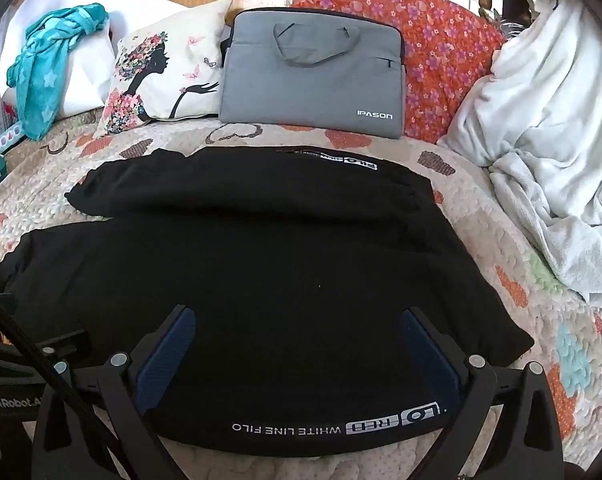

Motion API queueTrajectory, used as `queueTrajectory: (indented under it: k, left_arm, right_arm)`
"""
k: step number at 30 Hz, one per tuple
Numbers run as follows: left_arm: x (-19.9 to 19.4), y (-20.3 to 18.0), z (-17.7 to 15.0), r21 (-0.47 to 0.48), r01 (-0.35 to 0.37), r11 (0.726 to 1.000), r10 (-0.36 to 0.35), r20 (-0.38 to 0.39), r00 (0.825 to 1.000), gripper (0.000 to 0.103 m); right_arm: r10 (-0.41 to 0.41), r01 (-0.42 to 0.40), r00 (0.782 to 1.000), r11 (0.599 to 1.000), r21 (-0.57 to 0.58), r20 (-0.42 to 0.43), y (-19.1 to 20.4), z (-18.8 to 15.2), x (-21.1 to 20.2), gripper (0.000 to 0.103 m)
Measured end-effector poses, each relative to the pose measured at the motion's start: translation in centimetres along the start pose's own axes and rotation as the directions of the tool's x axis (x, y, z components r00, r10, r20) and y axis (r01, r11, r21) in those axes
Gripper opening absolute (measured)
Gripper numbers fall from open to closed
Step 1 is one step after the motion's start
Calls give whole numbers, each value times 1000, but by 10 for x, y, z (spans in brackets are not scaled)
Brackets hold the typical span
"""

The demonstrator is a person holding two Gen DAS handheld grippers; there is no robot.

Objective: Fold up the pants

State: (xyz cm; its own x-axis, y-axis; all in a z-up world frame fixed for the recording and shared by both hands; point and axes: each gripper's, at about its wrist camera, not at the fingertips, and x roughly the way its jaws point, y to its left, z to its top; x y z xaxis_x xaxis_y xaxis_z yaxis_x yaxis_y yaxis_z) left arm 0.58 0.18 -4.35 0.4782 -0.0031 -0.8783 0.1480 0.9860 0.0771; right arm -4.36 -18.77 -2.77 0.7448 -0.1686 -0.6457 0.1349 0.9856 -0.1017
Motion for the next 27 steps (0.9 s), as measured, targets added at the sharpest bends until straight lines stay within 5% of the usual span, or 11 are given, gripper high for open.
queueTrajectory:
  k: [27]
  left_arm:
    - [17,12,-1,-86,114,990,-119,-49,992,103]
  right_arm:
    - [-10,10,1000,1000,-15,-26,4,-1,6,103]
